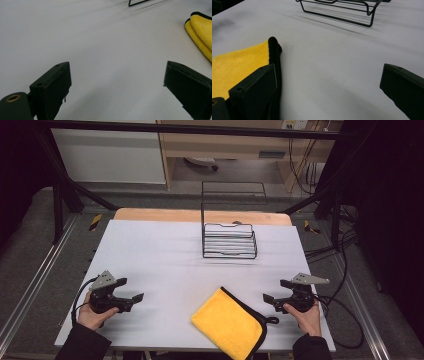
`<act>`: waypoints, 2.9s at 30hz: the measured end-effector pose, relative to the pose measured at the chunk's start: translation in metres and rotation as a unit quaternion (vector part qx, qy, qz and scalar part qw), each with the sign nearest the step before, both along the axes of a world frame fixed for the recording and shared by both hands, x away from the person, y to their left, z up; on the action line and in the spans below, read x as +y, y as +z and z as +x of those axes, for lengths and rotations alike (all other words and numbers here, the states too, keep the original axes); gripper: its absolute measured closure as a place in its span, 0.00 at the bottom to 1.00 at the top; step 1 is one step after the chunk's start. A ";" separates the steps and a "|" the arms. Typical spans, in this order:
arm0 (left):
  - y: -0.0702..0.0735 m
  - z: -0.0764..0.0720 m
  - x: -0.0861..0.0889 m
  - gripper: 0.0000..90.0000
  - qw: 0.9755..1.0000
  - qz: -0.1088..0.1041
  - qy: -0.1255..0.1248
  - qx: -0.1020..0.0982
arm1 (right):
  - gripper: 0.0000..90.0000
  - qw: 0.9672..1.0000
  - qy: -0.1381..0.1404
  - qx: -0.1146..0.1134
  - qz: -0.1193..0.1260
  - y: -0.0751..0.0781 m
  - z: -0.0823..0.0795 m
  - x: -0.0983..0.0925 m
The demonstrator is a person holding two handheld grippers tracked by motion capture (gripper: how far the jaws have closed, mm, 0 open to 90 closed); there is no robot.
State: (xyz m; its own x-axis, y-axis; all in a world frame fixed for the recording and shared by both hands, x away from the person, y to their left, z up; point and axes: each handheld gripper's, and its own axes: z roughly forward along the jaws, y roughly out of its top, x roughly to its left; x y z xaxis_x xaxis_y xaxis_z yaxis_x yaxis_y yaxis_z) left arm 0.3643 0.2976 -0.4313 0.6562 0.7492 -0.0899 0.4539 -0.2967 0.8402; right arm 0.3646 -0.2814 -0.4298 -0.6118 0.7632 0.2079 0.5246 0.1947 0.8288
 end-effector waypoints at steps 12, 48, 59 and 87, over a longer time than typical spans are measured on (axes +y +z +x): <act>-0.002 0.000 0.002 0.09 1.000 0.001 0.004 0.002 | 0.02 1.000 0.003 0.006 -0.007 -0.002 0.001 0.004; -0.005 0.001 0.002 0.10 1.000 0.008 0.012 0.005 | 0.04 0.997 0.055 0.019 -0.054 0.006 0.009 0.074; -0.005 0.001 0.002 0.10 1.000 0.010 0.013 0.006 | 0.16 0.994 0.089 0.029 -0.050 0.008 0.019 0.106; -0.005 0.001 0.002 0.10 1.000 0.012 0.016 0.005 | 0.70 0.981 0.147 0.092 -0.087 -0.019 0.039 0.141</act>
